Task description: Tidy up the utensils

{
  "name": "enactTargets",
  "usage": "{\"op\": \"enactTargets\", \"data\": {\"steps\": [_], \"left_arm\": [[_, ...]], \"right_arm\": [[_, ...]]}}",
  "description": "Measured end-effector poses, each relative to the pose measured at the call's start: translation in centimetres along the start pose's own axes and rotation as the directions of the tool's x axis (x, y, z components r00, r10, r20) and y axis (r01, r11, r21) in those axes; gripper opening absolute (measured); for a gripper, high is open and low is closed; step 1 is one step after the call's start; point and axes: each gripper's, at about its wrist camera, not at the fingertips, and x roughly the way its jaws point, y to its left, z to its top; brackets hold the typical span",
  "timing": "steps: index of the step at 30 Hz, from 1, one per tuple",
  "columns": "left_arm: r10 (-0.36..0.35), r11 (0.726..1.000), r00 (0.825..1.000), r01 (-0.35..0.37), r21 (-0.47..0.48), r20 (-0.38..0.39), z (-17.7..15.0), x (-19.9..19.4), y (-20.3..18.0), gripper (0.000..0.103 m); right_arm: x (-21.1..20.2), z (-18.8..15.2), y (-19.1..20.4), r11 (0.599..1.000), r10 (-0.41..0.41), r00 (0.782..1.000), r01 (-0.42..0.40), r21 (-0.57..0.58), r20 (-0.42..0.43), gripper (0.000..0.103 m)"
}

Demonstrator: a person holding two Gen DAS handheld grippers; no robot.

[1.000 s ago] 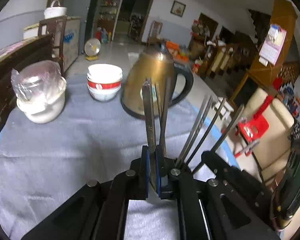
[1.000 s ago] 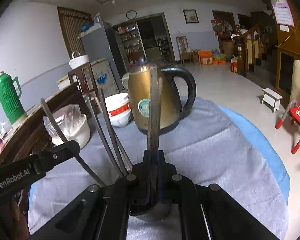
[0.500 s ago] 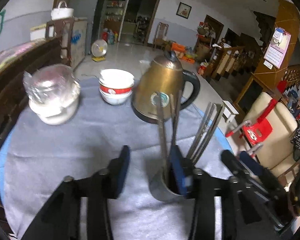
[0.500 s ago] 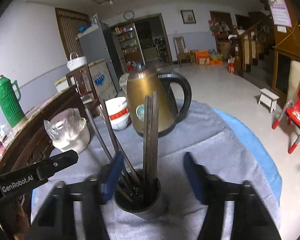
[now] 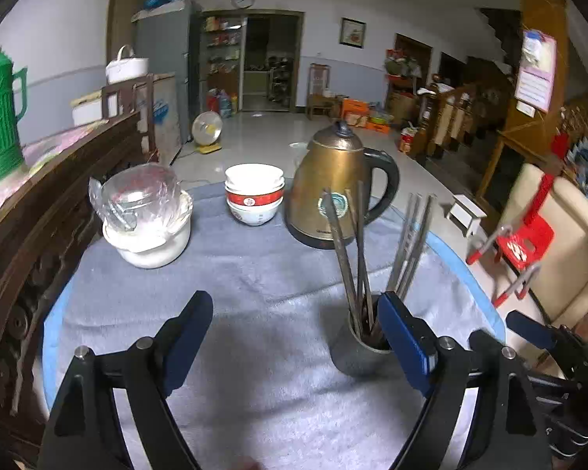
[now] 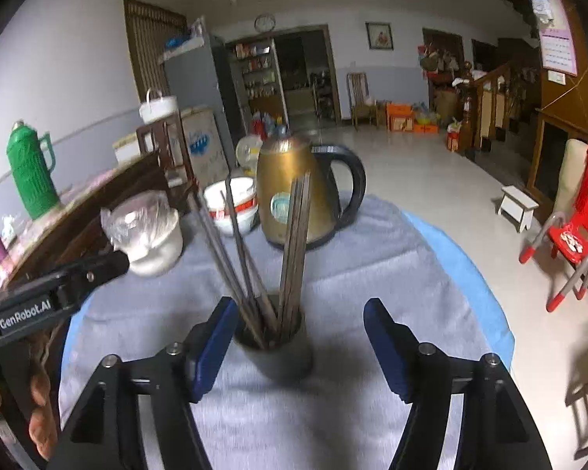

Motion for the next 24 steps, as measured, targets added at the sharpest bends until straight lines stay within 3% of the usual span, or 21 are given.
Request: {"op": "enactTargets", "data": {"steps": [4, 8, 11, 24], "left_arm": [[-0.013, 1.0, 1.0, 0.013, 0.016, 0.019, -0.7, -1.0, -0.6, 0.092], [-0.023, 1.0, 0.999, 0.023, 0.0, 0.042, -1.0, -2.0, -1.0, 0.101], [-0.014, 1.0, 0.999, 0.013, 0.007, 0.047, -1.1, -2.4, -1.4, 0.102], [0.036, 0.999, 0.998, -0.037, 0.023, 0.049, -1.2, -2.8, -1.8, 0.103]], "right_arm": [[-0.4, -1.4, 0.6, 0.999, -0.01, 0.998, 0.007, -0.048, -0.069, 0.071], [-1.6, -2.2, 0.8, 0.998, -0.037, 0.999, 0.035, -0.055, -0.038, 0.073], [-2.4, -2.1, 0.8, 0.999, -0.037, 0.999, 0.036, -0.041, -0.016, 0.077], [-3.0, -1.9, 2.3, 0.995, -0.061, 0.998, 0.062, -0.084, 0.011, 0.077]]}}
